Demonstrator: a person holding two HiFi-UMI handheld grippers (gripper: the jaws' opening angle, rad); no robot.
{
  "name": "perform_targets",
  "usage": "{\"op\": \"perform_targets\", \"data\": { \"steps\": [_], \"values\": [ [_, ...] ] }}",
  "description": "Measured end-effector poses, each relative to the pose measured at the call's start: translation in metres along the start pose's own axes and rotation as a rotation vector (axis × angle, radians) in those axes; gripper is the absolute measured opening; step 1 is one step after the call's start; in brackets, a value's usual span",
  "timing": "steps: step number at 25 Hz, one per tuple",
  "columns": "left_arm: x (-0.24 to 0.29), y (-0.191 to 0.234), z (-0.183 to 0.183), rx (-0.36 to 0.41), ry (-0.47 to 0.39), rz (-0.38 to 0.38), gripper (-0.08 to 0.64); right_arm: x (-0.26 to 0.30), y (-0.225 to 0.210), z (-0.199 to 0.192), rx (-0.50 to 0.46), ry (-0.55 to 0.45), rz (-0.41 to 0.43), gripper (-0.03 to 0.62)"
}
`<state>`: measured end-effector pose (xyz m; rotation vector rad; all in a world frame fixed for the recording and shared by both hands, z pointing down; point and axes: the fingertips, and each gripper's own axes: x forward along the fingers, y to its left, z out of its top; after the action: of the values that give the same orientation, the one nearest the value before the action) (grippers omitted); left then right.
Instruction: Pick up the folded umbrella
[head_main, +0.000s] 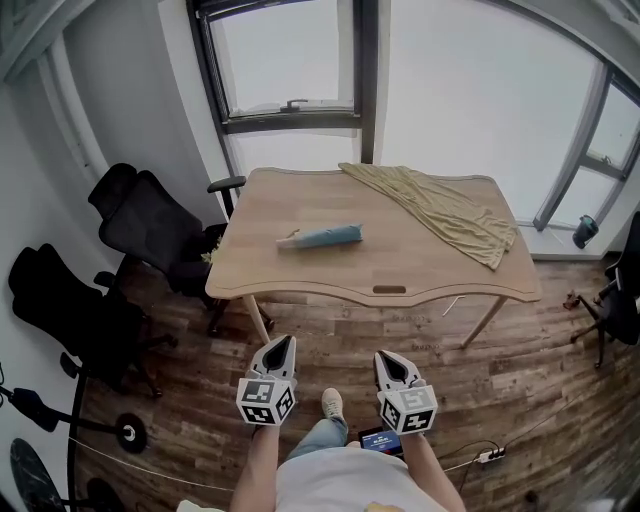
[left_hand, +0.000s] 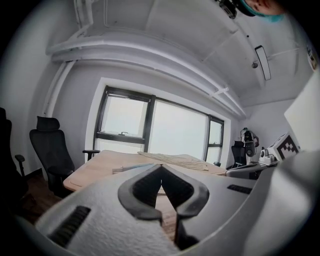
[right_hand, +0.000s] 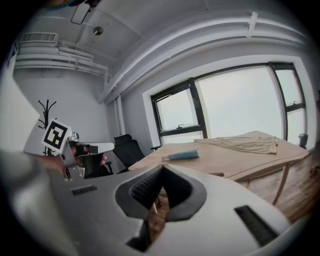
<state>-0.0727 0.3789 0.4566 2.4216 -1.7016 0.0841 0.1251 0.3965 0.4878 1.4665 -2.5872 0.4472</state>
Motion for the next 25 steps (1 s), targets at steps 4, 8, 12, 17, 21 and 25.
{"op": "perform_targets", "data": {
  "steps": [4,8,12,17,21,25],
  "values": [
    [0.033,-0.003,0.008,0.024,-0.05,-0.016,0.018,0.022,-0.024,0.002,-0.013,0.02,-0.013,0.009],
    [0.078,0.016,0.004,0.081,-0.006,-0.003,0.018,0.062,-0.048,0.011,-0.022,0.042,-0.018,0.009],
    [0.126,0.057,0.003,0.061,0.013,0.02,0.018,0.12,-0.071,0.019,-0.023,0.073,-0.019,0.009],
    [0.191,0.103,0.0,0.032,0.048,-0.015,0.018,0.199,-0.088,0.029,-0.018,0.128,-0.014,0.009],
    [0.25,0.14,0.002,0.017,0.078,-0.03,0.018,0.262,-0.109,0.035,0.006,0.175,-0.026,0.009],
    [0.302,0.168,-0.001,-0.004,0.1,-0.062,0.018,0.312,-0.127,0.034,0.021,0.208,-0.054,0.009]
  ]
}}
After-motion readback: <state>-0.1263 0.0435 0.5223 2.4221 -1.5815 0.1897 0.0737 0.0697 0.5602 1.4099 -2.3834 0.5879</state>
